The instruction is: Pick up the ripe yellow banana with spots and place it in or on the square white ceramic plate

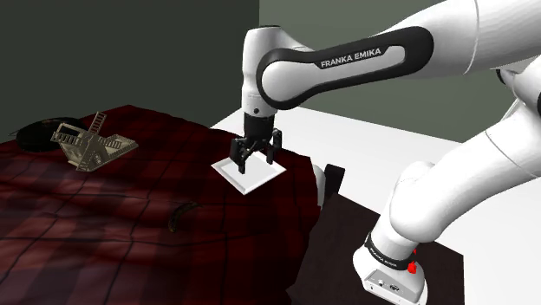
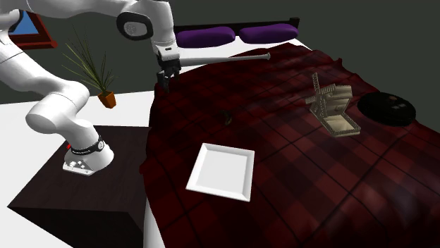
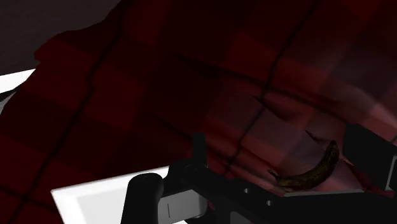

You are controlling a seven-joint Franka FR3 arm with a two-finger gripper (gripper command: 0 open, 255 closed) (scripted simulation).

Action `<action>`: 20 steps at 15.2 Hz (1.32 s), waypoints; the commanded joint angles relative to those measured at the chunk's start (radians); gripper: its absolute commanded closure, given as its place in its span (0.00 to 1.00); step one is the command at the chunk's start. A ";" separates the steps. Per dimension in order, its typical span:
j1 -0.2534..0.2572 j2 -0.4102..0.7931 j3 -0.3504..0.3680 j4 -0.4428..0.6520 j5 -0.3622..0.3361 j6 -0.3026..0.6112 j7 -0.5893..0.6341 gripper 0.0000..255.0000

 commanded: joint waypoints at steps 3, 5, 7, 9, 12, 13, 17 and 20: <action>-0.016 0.148 0.070 0.054 -0.022 0.104 0.133 0.00; -0.023 0.226 0.100 0.086 -0.046 0.151 0.203 0.00; -0.029 0.308 0.125 0.125 -0.080 0.194 0.276 0.00; -0.030 0.393 0.144 0.169 -0.123 0.231 0.352 0.00; -0.020 0.524 0.155 0.245 -0.198 0.274 0.468 0.00; -0.013 0.567 0.154 0.274 -0.224 0.285 0.506 0.00; 0.032 0.738 0.129 0.403 -0.320 0.310 0.644 0.00; 0.075 0.863 0.097 0.515 -0.374 0.314 0.728 0.00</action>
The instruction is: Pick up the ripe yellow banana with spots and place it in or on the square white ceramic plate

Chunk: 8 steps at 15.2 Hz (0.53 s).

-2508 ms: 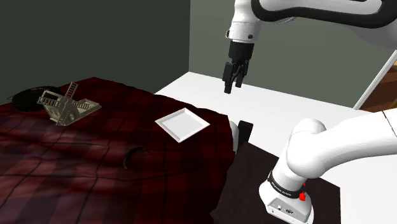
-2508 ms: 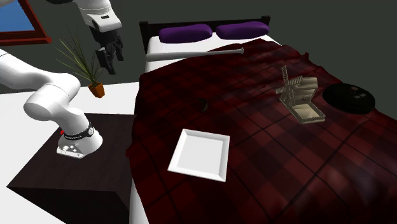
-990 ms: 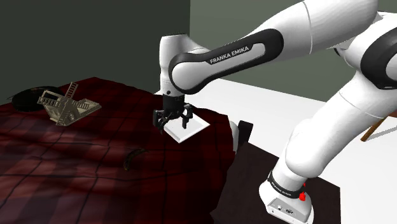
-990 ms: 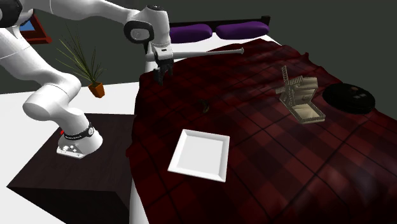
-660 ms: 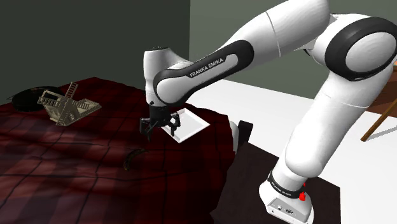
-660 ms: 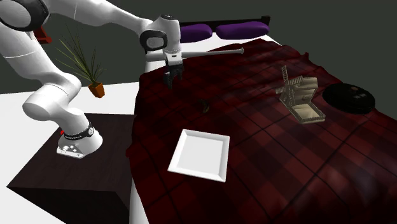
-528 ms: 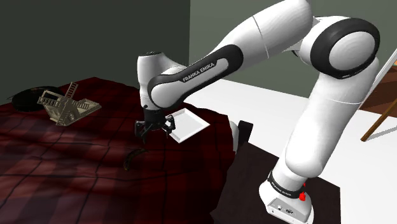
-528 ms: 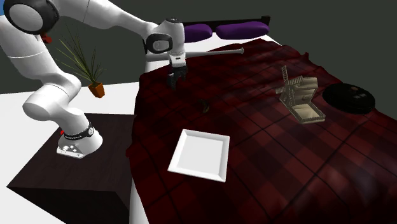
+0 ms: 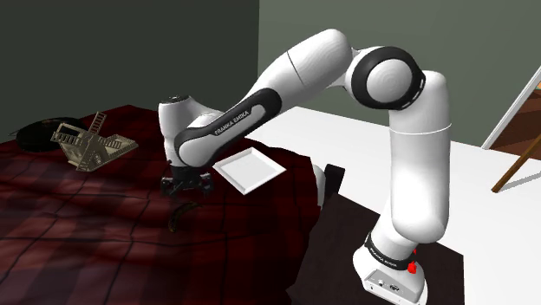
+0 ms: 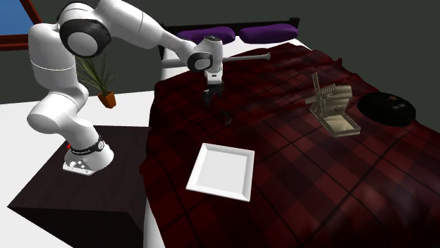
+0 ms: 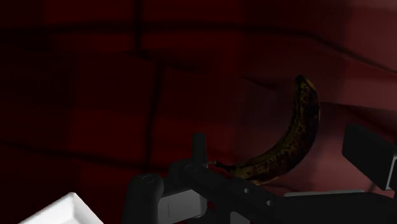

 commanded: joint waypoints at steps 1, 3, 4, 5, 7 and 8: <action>0.029 0.076 -0.021 0.072 -0.031 -0.001 0.056 0.00; 0.058 0.158 -0.045 0.159 -0.055 -0.008 0.100 0.00; 0.072 0.200 -0.057 0.205 -0.064 -0.013 0.120 0.00; 0.086 0.241 -0.069 0.253 -0.072 -0.020 0.138 0.00; 0.105 0.300 -0.085 0.323 -0.081 -0.032 0.161 0.00; 0.107 0.307 -0.087 0.321 -0.083 -0.023 0.162 0.00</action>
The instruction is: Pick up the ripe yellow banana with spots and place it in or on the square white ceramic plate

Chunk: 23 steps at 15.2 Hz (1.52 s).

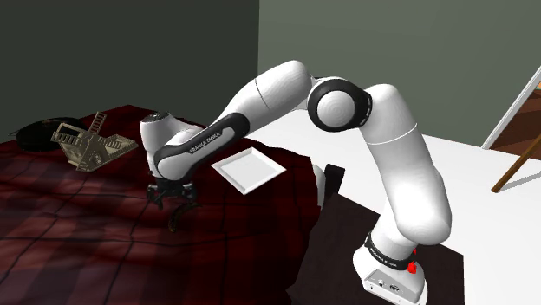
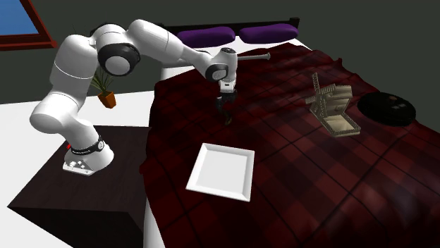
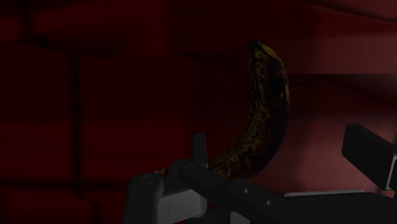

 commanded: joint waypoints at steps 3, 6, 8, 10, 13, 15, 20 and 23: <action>0.011 0.041 -0.011 0.011 -0.011 0.030 0.013 0.00; 0.017 0.071 -0.018 0.011 -0.020 0.060 0.017 0.00; 0.017 0.071 -0.018 0.010 -0.020 0.060 0.017 0.00; 0.017 0.071 -0.018 0.011 -0.020 0.060 0.017 0.00; 0.017 0.071 -0.018 0.011 -0.020 0.060 0.017 0.00; 0.017 0.071 -0.018 0.010 -0.019 0.060 0.017 1.00; 0.017 0.071 -0.018 0.010 -0.019 0.060 0.017 1.00; 0.017 0.071 -0.018 0.010 -0.019 0.060 0.017 1.00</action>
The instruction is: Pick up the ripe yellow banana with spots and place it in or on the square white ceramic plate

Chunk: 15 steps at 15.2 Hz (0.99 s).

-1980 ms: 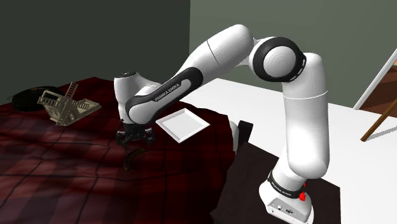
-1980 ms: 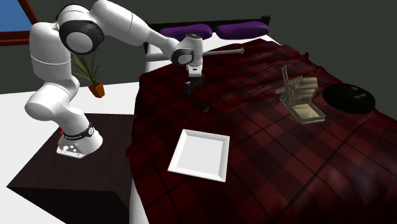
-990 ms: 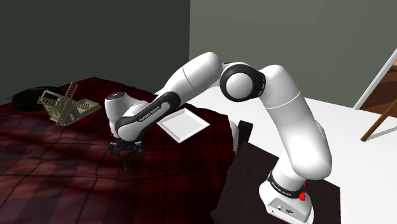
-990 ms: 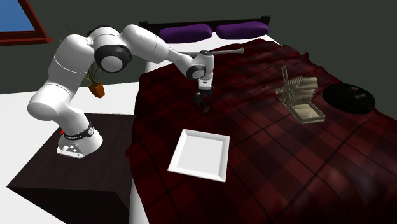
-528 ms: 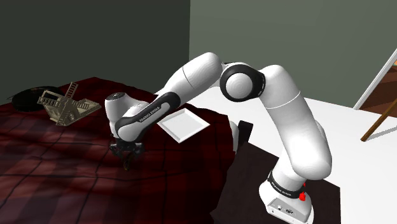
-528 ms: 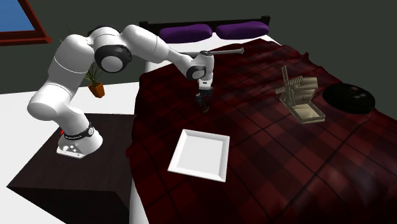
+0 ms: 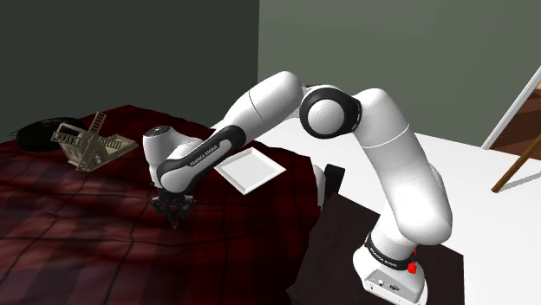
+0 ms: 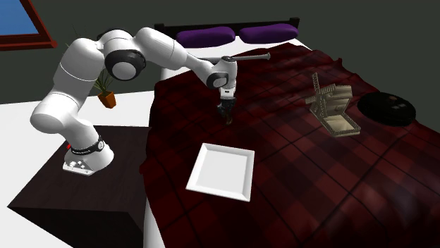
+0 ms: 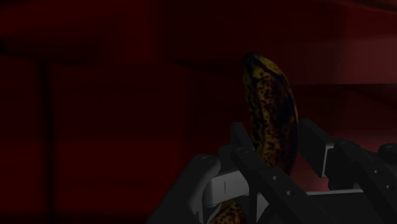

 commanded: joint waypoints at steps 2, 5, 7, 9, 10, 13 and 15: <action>-0.001 -0.008 0.002 0.000 0.002 -0.008 -0.001 1.00; -0.006 -0.033 0.008 0.001 0.009 -0.034 -0.004 1.00; -0.008 -0.049 0.012 0.003 0.014 -0.051 -0.006 1.00; -0.011 -0.064 0.016 0.006 0.019 -0.069 -0.008 1.00; -0.012 -0.072 0.018 0.008 0.021 -0.079 -0.009 1.00; -0.015 -0.093 0.023 0.015 0.028 -0.107 -0.012 1.00; -0.017 -0.107 0.027 0.021 0.033 -0.126 -0.014 1.00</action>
